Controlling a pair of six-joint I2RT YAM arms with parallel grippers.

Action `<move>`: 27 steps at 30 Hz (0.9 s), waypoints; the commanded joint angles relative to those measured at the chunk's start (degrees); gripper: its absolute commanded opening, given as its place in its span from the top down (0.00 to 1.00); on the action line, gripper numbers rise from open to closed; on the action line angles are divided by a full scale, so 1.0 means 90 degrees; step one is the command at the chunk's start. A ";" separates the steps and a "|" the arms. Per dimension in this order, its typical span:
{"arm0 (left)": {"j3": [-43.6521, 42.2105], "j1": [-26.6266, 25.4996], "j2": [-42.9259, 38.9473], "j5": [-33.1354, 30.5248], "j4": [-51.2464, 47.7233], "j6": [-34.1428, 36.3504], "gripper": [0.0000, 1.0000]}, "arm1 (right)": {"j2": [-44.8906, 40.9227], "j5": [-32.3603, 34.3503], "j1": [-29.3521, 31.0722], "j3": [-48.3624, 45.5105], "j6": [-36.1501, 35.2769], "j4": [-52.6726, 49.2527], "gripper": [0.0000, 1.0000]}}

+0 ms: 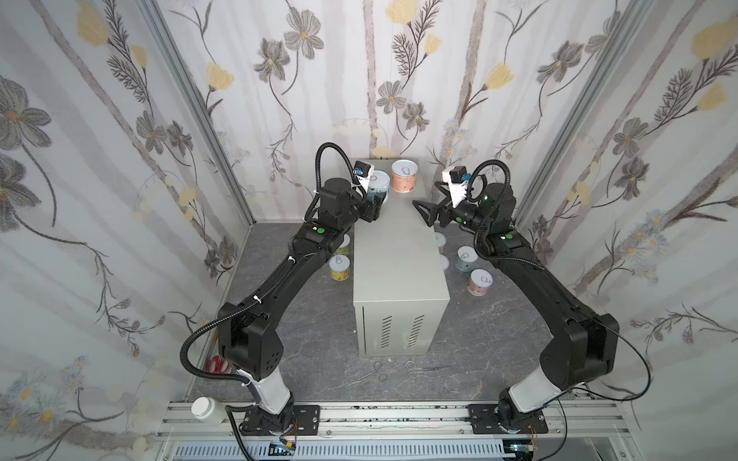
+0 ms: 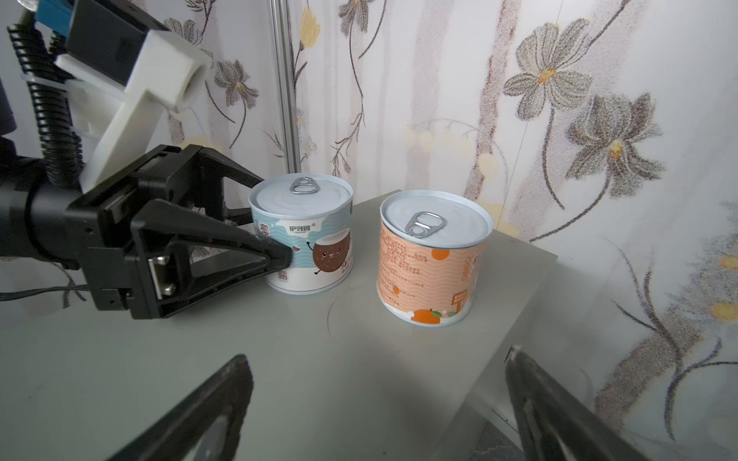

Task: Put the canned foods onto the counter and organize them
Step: 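Lower the light-blue can beside the orange-fruit can while the right gripper follows, then open the left gripper to release the can while the right gripper draws back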

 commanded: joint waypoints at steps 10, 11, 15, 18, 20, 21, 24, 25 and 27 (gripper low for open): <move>0.0703 0.0183 0.0617 0.0279 -0.0301 0.0194 0.31 | 0.0879 0.0050 -0.0009 0.0788 -0.0077 0.0284 0.04; 0.0721 0.0188 0.0649 0.0286 -0.0283 0.0194 0.30 | 0.0936 0.0030 -0.0016 0.0849 -0.0084 0.0263 0.04; 0.0883 0.0218 0.0797 0.0346 -0.0300 0.0204 0.30 | 0.1088 0.0005 -0.0016 0.1048 -0.0096 0.0210 0.04; 0.1023 0.0237 0.0910 0.0425 -0.0355 0.0214 0.30 | 0.1154 -0.0015 -0.0016 0.1105 -0.0097 0.0249 0.04; 0.1114 0.0237 0.0969 0.0452 -0.0409 0.0224 0.30 | 0.1196 -0.0015 -0.0016 0.1156 -0.0096 0.0248 0.04; 0.1145 0.0237 0.1005 0.0471 -0.0426 0.0232 0.30 | 0.1222 -0.0030 -0.0018 0.1172 -0.0097 0.0250 0.04; 0.1167 0.0237 0.1016 0.0496 -0.0436 0.0233 0.30 | 0.1304 -0.0079 -0.0016 0.1300 -0.0086 0.0201 0.06; 0.1167 0.0237 0.1022 0.0495 -0.0442 0.0233 0.29 | 0.1325 -0.0093 -0.0016 0.1334 -0.0077 0.0201 0.07; 0.1166 0.0237 0.1025 0.0496 -0.0456 0.0243 0.28 | 0.1381 -0.0131 -0.0021 0.1411 -0.0082 0.0176 0.09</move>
